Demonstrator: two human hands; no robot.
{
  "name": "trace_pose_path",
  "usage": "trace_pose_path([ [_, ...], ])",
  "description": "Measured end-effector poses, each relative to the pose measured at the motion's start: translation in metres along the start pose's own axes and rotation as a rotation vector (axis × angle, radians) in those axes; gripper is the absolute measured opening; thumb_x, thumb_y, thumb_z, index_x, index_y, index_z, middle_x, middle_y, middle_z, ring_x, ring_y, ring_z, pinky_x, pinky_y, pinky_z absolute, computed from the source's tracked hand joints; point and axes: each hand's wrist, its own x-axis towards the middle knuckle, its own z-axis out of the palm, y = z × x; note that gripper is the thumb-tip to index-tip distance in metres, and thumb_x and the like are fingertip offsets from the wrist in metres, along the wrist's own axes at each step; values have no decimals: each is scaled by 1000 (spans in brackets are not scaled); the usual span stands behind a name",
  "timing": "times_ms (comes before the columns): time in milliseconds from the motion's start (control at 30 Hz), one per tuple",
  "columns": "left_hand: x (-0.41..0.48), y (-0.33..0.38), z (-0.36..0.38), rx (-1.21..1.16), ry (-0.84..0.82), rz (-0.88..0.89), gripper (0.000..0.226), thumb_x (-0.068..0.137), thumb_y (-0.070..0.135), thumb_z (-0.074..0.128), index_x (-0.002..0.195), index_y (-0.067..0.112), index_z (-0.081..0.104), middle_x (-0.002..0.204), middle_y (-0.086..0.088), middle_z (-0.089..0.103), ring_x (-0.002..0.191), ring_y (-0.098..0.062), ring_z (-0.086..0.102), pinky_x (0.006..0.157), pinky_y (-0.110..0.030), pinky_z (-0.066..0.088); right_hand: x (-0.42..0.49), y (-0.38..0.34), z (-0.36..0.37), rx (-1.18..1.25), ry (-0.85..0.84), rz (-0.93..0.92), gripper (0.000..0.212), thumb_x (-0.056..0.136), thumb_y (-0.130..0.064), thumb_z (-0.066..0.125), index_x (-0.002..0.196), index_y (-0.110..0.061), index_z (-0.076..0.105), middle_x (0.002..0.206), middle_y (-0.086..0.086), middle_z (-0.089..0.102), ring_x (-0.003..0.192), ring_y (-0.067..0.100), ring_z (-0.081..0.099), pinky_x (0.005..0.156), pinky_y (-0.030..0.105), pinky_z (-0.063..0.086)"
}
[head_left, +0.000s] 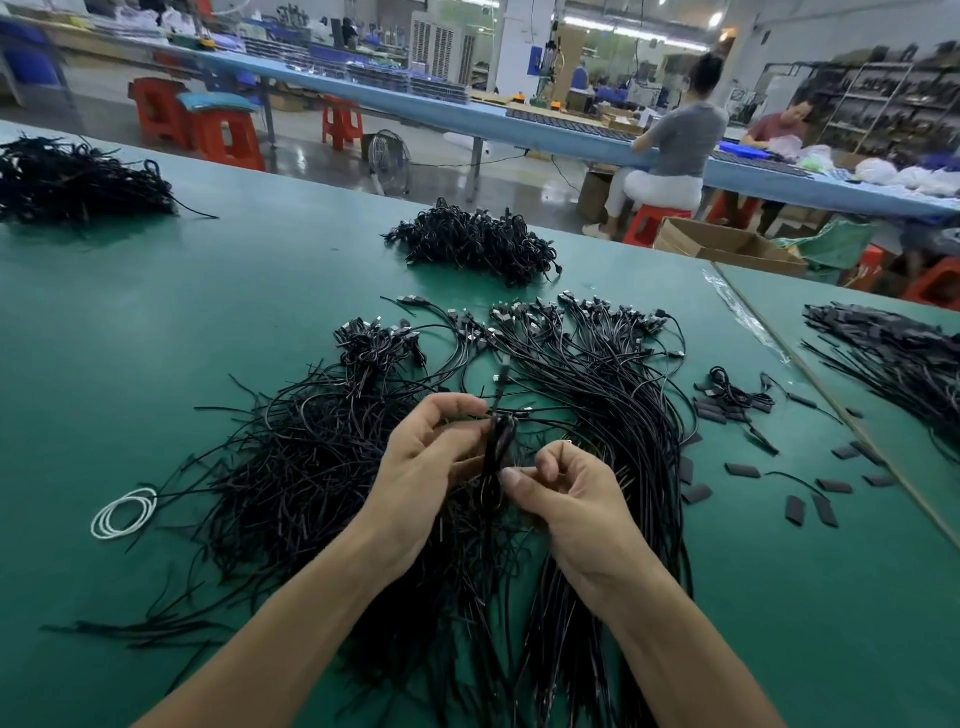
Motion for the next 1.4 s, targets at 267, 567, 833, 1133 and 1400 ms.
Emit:
trace_pose_path([
  [267, -13, -3, 6, 184, -141, 120, 12, 83, 28, 74, 89, 22, 67, 98, -10, 74, 103, -24, 69, 91, -32, 52, 5, -5, -2, -36, 53, -26, 38, 86, 8, 69, 70, -16, 43, 64, -1, 59, 57, 5, 56, 55, 18, 49],
  [567, -10, -14, -3, 597, 11, -81, 50, 68, 60, 80, 95, 26, 55, 60, 2, 68, 46, -10, 59, 45, -19, 43, 4, 0, -3, -54, 137, -122, 37, 87, 7, 68, 71, -15, 43, 70, 7, 66, 62, 12, 66, 65, 15, 51],
  [833, -6, -5, -1, 119, -13, -237, 21, 100, 7, 53, 112, 16, 67, 97, -17, 76, 93, -28, 74, 80, -39, 61, 9, 5, -3, -58, 143, -101, 36, 86, 4, 70, 69, -17, 47, 71, 5, 65, 69, 12, 64, 65, 18, 52],
  [1133, 9, -2, -5, 251, -57, -76, 22, 76, 12, 85, 93, 21, 75, 91, -8, 77, 82, -19, 73, 75, -23, 57, 11, 18, -9, -9, 69, -3, 28, 71, -22, 83, 85, -15, 60, 73, 2, 70, 66, 9, 64, 59, 19, 49],
  [1400, 104, 16, -35, 832, 336, 173, 27, 87, 10, 74, 114, 6, 70, 97, -1, 73, 78, -9, 67, 67, -8, 49, 14, 34, -41, -763, 294, -8, 6, 93, -21, 66, 92, -27, 66, 89, -11, 69, 84, -1, 63, 69, 7, 44],
])
